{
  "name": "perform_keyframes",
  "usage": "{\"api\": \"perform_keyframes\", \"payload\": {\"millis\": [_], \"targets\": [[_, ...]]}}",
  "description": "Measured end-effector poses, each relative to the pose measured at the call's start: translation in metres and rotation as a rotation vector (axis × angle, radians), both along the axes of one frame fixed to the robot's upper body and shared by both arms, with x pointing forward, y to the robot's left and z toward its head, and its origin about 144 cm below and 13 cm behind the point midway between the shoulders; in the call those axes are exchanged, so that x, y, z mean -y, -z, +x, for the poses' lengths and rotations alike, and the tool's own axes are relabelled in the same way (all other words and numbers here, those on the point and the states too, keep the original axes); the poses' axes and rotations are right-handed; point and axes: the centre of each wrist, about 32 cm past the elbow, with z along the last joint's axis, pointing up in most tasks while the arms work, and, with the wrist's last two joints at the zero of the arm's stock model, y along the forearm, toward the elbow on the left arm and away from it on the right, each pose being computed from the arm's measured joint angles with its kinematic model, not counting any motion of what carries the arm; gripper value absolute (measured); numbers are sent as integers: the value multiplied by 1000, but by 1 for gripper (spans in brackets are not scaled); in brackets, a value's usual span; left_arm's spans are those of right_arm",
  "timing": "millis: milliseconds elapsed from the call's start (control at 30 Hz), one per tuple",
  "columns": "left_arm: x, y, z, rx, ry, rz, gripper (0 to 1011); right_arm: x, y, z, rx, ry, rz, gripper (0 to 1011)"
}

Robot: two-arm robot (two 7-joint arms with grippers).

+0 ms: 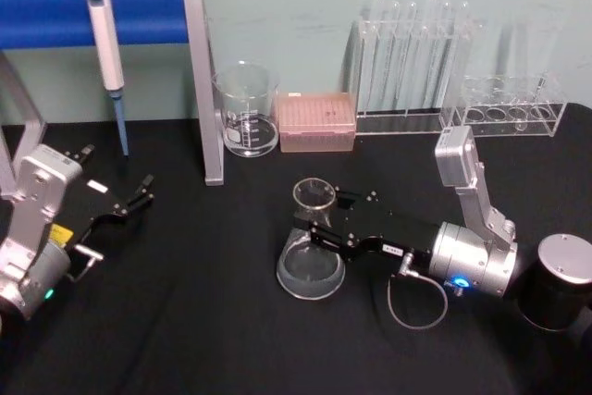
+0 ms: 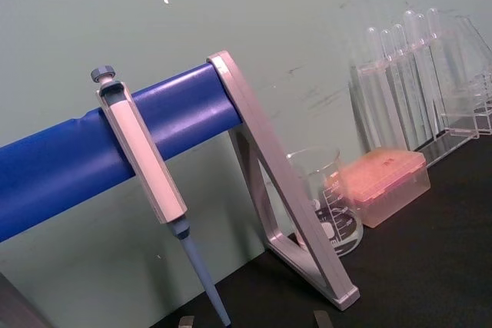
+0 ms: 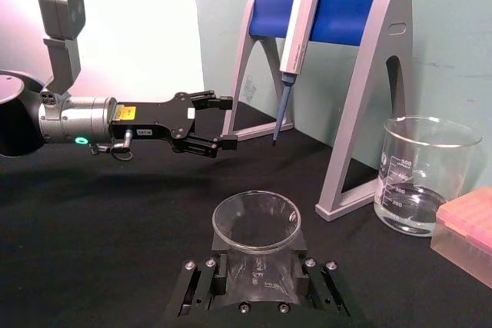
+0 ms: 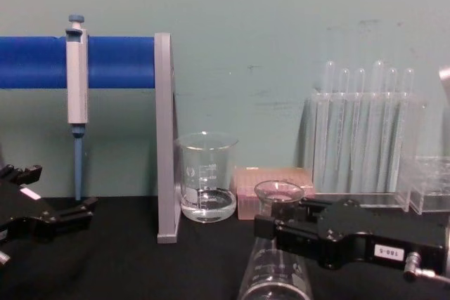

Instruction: Grasp the erlenmeyer flask with one hand, shake it three times, then place it back.

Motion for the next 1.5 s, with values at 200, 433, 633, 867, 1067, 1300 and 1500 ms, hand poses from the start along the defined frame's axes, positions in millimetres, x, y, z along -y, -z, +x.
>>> {"api": "perform_keyframes", "payload": {"millis": [200,433,633,867,1067,1300,1500], "targets": [[0,0,0,0,0,0,1001,0,0,0,0,0,0,450],[0,0,0,0,0,0,1001,0,0,0,0,0,0,450],[0,0,0,0,0,0,1001,0,0,0,0,0,0,450],[0,0,0,0,0,0,1001,0,0,0,1,1,1,450],[0,0,0,0,0,0,1001,2,-3,1,18,10,25,450],[0,0,0,0,0,0,1001,4,-17,1,63,32,68,450],[0,0,0,0,0,0,1001,6,-35,0,112,70,97,450]]}}
